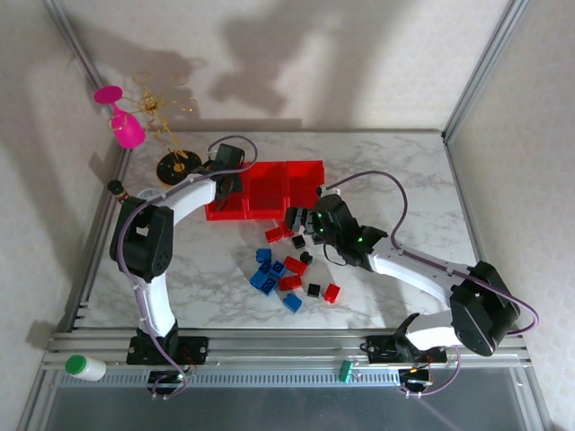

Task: Sort the legos into containers by color
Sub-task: Place the lego in the container.

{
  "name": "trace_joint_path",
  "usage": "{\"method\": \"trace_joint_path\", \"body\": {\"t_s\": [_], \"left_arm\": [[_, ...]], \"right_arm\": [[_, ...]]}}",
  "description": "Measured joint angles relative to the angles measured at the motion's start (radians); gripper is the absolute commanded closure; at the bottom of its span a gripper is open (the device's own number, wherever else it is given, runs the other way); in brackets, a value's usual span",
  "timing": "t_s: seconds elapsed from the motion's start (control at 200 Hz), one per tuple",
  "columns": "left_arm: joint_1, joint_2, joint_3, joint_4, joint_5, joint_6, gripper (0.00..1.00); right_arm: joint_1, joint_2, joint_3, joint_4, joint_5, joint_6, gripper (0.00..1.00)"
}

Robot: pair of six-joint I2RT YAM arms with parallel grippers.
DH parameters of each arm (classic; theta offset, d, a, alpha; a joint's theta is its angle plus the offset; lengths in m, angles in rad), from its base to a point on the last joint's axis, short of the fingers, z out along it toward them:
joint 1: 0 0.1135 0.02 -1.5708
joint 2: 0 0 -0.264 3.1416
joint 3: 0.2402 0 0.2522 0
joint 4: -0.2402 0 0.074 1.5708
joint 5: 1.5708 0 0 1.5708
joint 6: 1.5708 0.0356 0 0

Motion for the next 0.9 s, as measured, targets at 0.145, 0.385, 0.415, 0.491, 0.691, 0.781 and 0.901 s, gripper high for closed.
{"method": "trace_joint_path", "body": {"t_s": [0.145, 0.385, 0.415, 0.491, 0.691, 0.781, 0.901], "left_arm": [[0.000, -0.010, 0.000, -0.002, 0.008, 0.005, 0.52], [-0.010, -0.178, -0.043, 0.000, 0.066, -0.002, 0.52], [-0.014, -0.212, -0.059, 0.002, 0.074, -0.006, 0.51], [-0.036, -0.291, -0.099, 0.010, 0.098, -0.015, 0.51], [-0.156, -0.397, -0.218, 0.023, 0.122, -0.029, 0.47], [-0.216, -0.411, -0.268, 0.022, 0.127, -0.034, 0.46], [-0.283, -0.430, -0.325, 0.025, 0.136, -0.034, 0.43]], "right_arm": [[-0.015, -0.004, 0.000, -0.001, 0.000, -0.003, 0.01], [-0.033, -0.054, -0.001, -0.032, -0.001, -0.003, 0.01], [-0.035, -0.060, -0.002, -0.039, -0.001, -0.003, 0.01], [-0.040, -0.079, -0.015, -0.050, -0.001, -0.002, 0.01], [-0.045, -0.138, -0.090, -0.090, -0.020, 0.026, 0.01], [-0.047, -0.154, -0.120, -0.103, -0.030, 0.043, 0.01], [-0.048, -0.164, -0.163, -0.106, -0.057, 0.061, 0.01]]}}
